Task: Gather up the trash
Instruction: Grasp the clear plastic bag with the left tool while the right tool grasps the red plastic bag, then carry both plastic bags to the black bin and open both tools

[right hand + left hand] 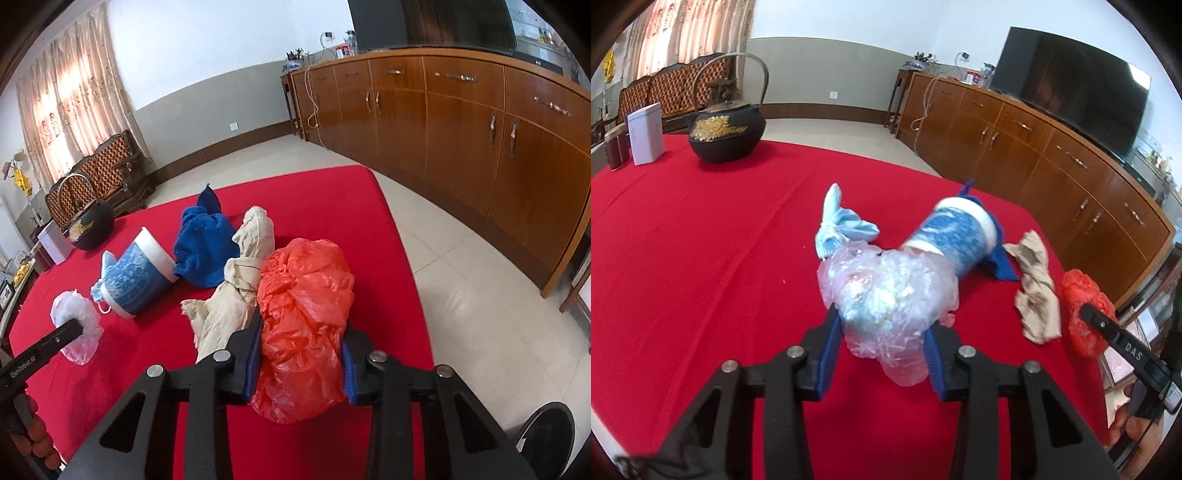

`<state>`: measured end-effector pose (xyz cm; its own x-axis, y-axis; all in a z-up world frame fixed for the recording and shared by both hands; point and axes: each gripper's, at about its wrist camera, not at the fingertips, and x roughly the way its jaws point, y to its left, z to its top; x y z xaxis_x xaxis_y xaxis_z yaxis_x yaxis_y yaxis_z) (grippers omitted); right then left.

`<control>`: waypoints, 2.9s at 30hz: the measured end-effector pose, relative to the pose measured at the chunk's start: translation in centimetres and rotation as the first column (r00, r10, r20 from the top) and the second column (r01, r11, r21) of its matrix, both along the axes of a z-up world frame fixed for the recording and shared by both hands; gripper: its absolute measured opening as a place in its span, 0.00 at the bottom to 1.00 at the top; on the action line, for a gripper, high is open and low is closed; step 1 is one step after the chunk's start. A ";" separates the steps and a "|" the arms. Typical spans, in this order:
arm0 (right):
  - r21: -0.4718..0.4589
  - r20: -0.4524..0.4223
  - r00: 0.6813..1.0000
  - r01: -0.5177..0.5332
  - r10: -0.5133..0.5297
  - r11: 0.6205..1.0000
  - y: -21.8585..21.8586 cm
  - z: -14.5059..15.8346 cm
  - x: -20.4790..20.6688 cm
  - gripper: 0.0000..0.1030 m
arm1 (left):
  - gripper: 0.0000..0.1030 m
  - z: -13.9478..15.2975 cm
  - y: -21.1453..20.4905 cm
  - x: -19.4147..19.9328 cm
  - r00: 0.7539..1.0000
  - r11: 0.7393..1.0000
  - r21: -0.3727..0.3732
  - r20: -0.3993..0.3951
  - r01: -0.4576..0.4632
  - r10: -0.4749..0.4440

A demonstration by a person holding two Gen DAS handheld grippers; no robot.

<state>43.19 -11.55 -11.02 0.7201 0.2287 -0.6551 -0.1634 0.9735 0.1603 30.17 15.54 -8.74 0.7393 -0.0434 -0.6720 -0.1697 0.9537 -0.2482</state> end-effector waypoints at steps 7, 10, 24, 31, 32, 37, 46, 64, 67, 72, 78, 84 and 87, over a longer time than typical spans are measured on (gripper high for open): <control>0.011 0.009 1.000 -0.024 0.024 1.000 -2.0 1.0 -3.3 0.36 | 0.41 0.9 -2.6 -2.4 0.999 0.999 0.004 -0.001 0.046 -0.046; 0.006 0.013 1.000 -0.026 0.026 1.000 -3.1 1.4 -4.7 0.36 | 0.41 1.3 -4.2 -3.6 0.998 0.998 0.007 0.008 0.067 -0.067; -0.002 0.018 0.996 0.088 -0.088 0.996 -11.0 1.4 -15.8 0.36 | 0.41 2.8 -13.6 -7.7 0.972 0.972 0.007 0.028 0.233 -0.233; 0.004 0.023 0.977 0.214 -0.214 0.977 -17.3 1.2 -20.1 0.36 | 0.41 3.0 -19.6 -8.6 0.937 0.938 0.006 0.025 0.347 -0.347; 0.008 0.022 0.972 0.232 -0.232 0.973 -18.3 1.2 -20.7 0.36 | 0.41 3.0 -20.3 -8.7 0.932 0.933 0.005 0.024 0.361 -0.361; 0.024 0.013 0.944 0.330 -0.331 0.944 -23.2 0.7 -23.5 0.36 | 0.41 3.1 -25.0 -9.2 0.895 0.895 0.004 0.022 0.446 -0.446; 0.063 0.002 0.883 0.469 -0.470 0.881 -30.5 0.2 -27.6 0.36 | 0.41 2.1 -32.6 -9.8 0.827 0.827 -0.007 -0.010 0.563 -0.563; 0.030 -0.133 0.788 0.610 -0.601 0.792 -40.0 -4.3 -30.6 0.36 | 0.41 -3.4 -44.0 -9.6 0.705 0.714 -0.030 -0.137 0.699 -0.696; 0.018 -0.166 0.784 0.610 -0.599 0.793 -41.1 -5.3 -30.1 0.36 | 0.41 -4.6 -45.3 -9.2 0.694 0.707 -0.039 -0.166 0.706 -0.701; 0.001 -0.193 0.785 0.601 -0.589 0.799 -42.3 -6.4 -28.8 0.36 | 0.41 -6.3 -47.1 -8.7 0.676 0.698 -0.049 -0.211 0.714 -0.706; -0.005 -0.220 0.776 0.606 -0.592 0.796 -44.3 -7.5 -26.6 0.36 | 0.41 -8.0 -48.8 -8.1 0.656 0.689 -0.060 -0.259 0.722 -0.709; 0.013 -0.273 0.749 0.630 -0.604 0.776 -47.0 -9.2 -24.7 0.36 | 0.43 -9.6 -50.7 -7.3 0.634 0.676 -0.066 -0.293 0.734 -0.716; 0.012 -0.278 0.743 0.636 -0.609 0.771 -47.6 -9.5 -24.1 0.36 | 0.45 -10.4 -51.2 -6.9 0.639 0.684 -0.060 -0.305 0.727 -0.706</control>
<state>19.09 -59.19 -20.49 0.5448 -0.1405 -0.8267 0.5313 0.8206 0.2106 23.26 -35.66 -19.12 0.2721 -0.4281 -0.8618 0.5223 0.8179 -0.2414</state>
